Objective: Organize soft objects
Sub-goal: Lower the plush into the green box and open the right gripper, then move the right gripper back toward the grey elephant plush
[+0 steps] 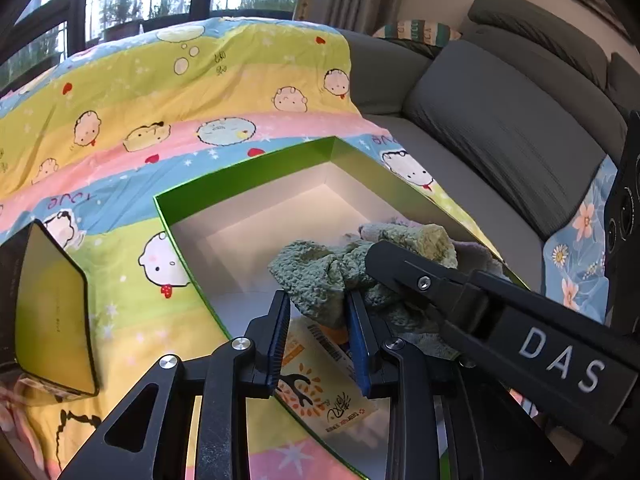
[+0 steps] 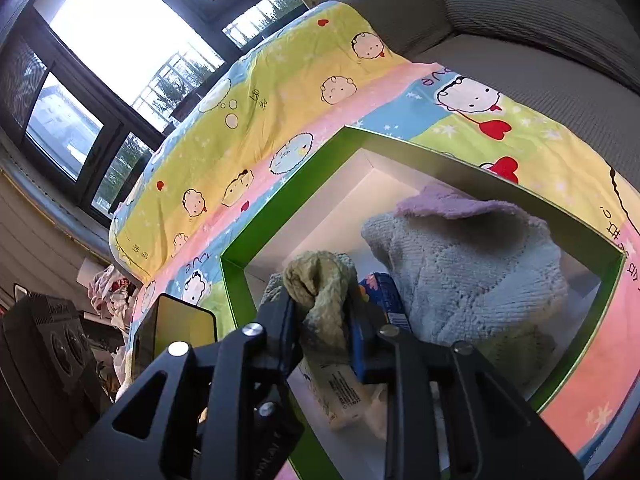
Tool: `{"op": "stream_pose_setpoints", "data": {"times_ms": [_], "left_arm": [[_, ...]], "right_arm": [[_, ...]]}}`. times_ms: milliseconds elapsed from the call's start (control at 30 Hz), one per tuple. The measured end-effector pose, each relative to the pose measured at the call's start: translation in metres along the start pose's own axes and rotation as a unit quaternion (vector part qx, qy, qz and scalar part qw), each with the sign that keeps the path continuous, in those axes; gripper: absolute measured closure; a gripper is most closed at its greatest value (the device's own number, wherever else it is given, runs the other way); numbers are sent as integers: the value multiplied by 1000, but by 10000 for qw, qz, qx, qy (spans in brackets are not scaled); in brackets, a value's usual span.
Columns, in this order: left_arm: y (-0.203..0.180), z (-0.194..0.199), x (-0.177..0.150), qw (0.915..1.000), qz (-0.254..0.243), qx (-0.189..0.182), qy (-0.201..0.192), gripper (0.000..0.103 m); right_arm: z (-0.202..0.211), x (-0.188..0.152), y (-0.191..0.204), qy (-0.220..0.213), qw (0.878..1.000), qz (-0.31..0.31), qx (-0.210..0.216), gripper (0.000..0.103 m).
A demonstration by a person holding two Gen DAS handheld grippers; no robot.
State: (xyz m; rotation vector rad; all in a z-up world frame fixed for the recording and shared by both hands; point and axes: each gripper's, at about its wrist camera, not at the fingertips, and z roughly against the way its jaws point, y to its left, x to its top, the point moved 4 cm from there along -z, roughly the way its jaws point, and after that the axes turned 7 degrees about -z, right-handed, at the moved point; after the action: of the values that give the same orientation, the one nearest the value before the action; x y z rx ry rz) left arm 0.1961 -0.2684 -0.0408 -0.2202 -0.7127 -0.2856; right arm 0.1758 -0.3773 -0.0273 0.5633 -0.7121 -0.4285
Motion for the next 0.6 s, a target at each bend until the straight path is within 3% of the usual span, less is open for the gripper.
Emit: {"op": "stream_pose_setpoints", "data": {"times_ms": [167, 233, 333, 467, 600], "left_arm": [[7, 10, -1, 9999, -7, 116, 47, 73], [13, 16, -3, 9999, 45, 161, 29, 59], [26, 28, -7, 9995, 228, 231, -29, 41], [44, 52, -14, 9986, 402, 311, -115, 37], [64, 84, -28, 9968, 556, 520, -241, 29]], "right_arm": [[13, 1, 6, -290, 9995, 131, -47, 41], [20, 1, 10, -360, 9992, 160, 21, 35], [27, 0, 15, -474, 9986, 247, 17, 17], [39, -4, 24, -621, 9973, 396, 8, 4], [48, -13, 38, -735, 9947, 718, -71, 1]]}}
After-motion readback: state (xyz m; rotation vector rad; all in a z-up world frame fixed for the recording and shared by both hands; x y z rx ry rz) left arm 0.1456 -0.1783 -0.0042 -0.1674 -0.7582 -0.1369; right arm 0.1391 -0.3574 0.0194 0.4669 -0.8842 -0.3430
